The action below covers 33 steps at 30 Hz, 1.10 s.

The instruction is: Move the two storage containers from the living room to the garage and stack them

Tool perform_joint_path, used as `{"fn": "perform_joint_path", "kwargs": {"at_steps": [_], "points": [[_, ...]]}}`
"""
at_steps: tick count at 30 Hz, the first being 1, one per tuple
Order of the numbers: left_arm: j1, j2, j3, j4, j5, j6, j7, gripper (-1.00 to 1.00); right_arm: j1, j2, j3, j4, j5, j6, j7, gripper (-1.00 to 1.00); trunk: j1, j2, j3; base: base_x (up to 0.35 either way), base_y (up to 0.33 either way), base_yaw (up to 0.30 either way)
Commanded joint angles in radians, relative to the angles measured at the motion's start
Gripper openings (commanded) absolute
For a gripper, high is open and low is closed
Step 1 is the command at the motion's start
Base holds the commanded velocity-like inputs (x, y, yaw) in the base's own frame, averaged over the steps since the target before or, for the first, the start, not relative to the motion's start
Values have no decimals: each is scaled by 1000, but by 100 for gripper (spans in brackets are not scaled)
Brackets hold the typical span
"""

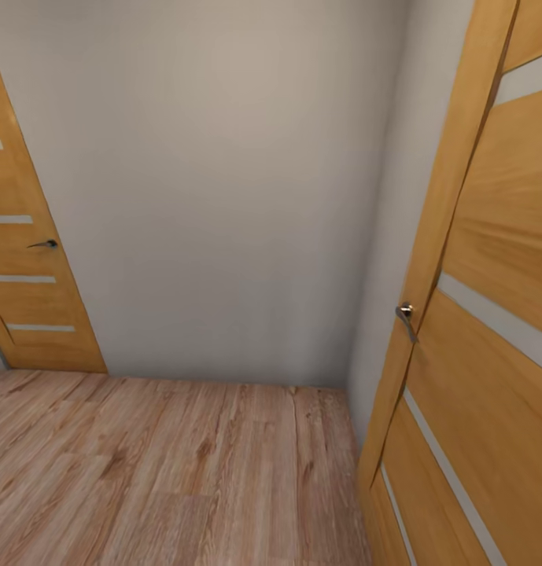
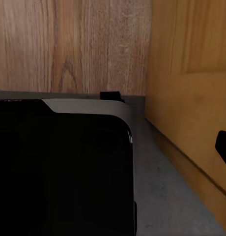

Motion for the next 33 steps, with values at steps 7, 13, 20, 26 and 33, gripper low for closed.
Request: {"fn": "perform_joint_path", "kwargs": {"at_steps": [7,13,20,26,33], "points": [[-1,0,-9,1,8,-3,2,100,-1,0,5,2,-6,-7,-1,100,0,-1,-1,180,0,0],[-1,0,-9,1,8,-3,2,100,-1,-1,5,3,-6,-7,-1,100,0,-1,-1,180,0,188],[-1,0,-9,1,8,-3,2,100,-1,-3,5,3,-6,-7,-1,100,0,-1,-1,181,0,54],[-1,0,-9,1,8,-3,2,100,-1,-3,5,3,-6,-7,-1,100,0,-1,-1,187,0,2],[-1,0,-9,1,8,-3,2,100,-1,-3,5,3,-6,-7,-1,100,0,-1,-1,196,0,0]]}}
